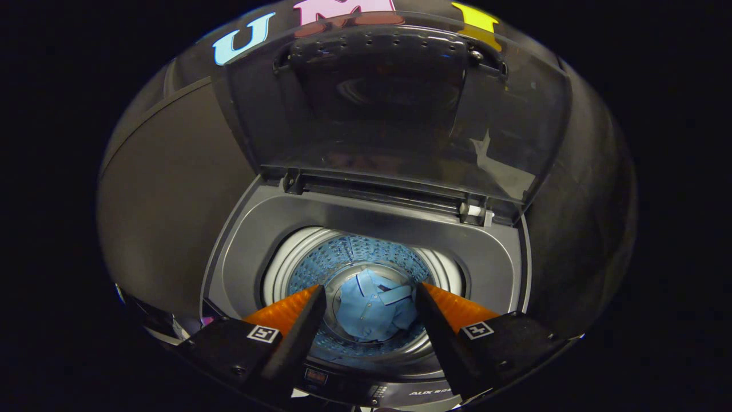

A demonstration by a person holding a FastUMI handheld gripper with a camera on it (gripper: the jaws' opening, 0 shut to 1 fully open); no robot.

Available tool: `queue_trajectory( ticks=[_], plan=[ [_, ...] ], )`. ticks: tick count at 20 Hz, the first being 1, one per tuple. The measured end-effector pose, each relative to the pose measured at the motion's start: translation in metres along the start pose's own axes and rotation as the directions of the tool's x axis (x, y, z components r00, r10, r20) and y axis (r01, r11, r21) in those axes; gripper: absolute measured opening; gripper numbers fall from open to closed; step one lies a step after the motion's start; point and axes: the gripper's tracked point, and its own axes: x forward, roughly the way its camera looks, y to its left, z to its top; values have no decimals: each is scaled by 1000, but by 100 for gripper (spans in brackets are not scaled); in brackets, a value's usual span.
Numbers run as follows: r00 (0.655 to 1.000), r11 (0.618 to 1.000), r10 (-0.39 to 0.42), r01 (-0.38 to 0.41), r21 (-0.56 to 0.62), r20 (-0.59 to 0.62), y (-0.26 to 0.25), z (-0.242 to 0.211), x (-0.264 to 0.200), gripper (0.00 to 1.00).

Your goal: Put the clothes into the washing machine and then close the washing machine lid.

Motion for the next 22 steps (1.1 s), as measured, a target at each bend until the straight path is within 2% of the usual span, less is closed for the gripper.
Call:
queue_trajectory(
  ticks=[5, 10, 13, 15, 18, 20, 22],
  plan=[
    [997, 1000, -12, 10, 29, 72, -5, 28, -12, 99],
    [970, 999, -41, 34, 33, 240, -9, 99, -45, 100],
    [906, 999, -43, 45, 5, 422, -3, 169, -89, 99],
    [833, 998, -47, 67, -16, 551, -1, 224, -118, 99],
    [737, 998, -27, 60, -26, 675, 15, 294, -153, 99],
    [716, 998, -34, 65, -18, 697, 18, 319, -152, 97],
    [742, 998, -51, 66, 3, 668, 15, 331, -135, 98]
  ],
)
